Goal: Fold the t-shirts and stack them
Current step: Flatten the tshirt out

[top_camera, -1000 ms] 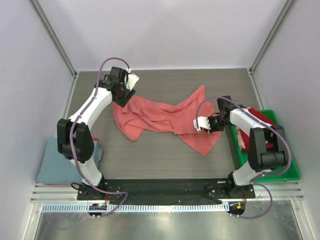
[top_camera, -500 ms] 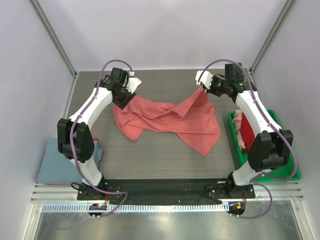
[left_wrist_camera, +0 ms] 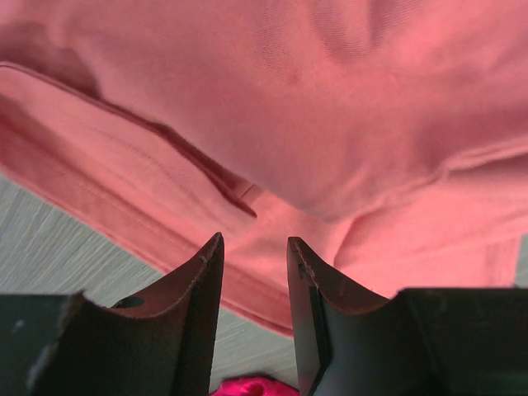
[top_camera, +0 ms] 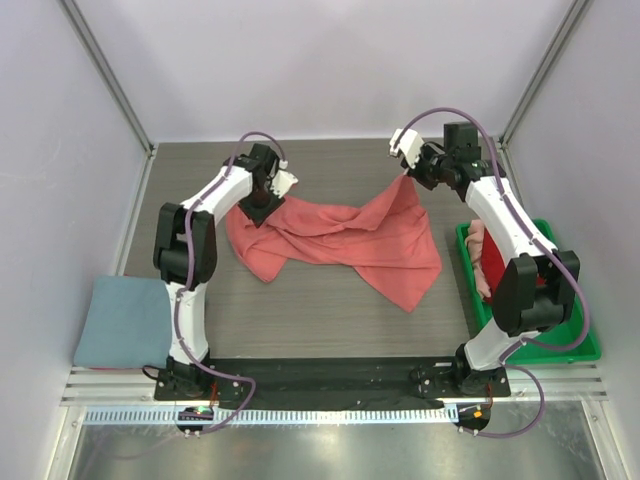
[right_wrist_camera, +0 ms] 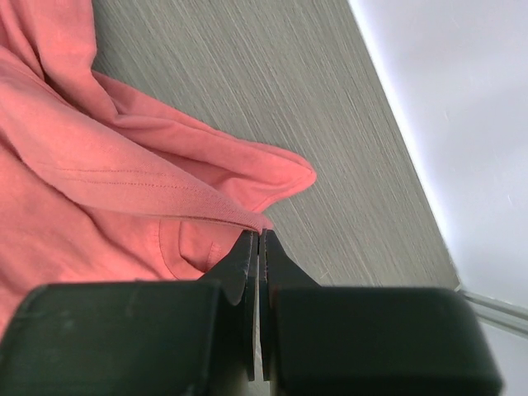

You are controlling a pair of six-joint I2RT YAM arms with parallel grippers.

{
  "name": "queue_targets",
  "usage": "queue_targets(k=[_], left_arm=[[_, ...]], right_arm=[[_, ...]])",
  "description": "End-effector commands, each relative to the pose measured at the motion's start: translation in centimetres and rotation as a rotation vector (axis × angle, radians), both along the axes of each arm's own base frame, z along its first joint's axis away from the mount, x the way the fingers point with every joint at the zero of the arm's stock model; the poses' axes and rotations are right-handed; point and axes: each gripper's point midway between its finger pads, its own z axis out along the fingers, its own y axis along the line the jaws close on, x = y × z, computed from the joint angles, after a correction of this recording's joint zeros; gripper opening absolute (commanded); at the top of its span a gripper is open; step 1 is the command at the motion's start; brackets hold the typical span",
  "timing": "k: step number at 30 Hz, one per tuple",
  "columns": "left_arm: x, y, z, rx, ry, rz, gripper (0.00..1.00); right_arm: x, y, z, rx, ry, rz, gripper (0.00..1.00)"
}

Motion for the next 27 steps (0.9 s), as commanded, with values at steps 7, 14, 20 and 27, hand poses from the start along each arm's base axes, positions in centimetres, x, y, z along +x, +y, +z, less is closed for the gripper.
queue_targets(k=[7, 14, 20, 27], left_arm=[[2.1, 0.8, 0.3, 0.06, -0.054, 0.018, 0.36], [3.0, 0.7, -0.3, 0.069, -0.067, 0.024, 0.35], [3.1, 0.6, -0.5, 0.067, -0.056, 0.009, 0.36], [2.8, 1.2, -0.3, 0.106, -0.043, -0.009, 0.35]], right_arm=[[0.8, 0.3, 2.7, 0.026, -0.074, -0.026, 0.01], [0.9, 0.7, 2.7, 0.029, -0.072, -0.025, 0.01], [0.9, 0.6, 2.6, 0.023, -0.073, -0.032, 0.01], [0.6, 0.4, 2.4, 0.021, -0.067, -0.041, 0.01]])
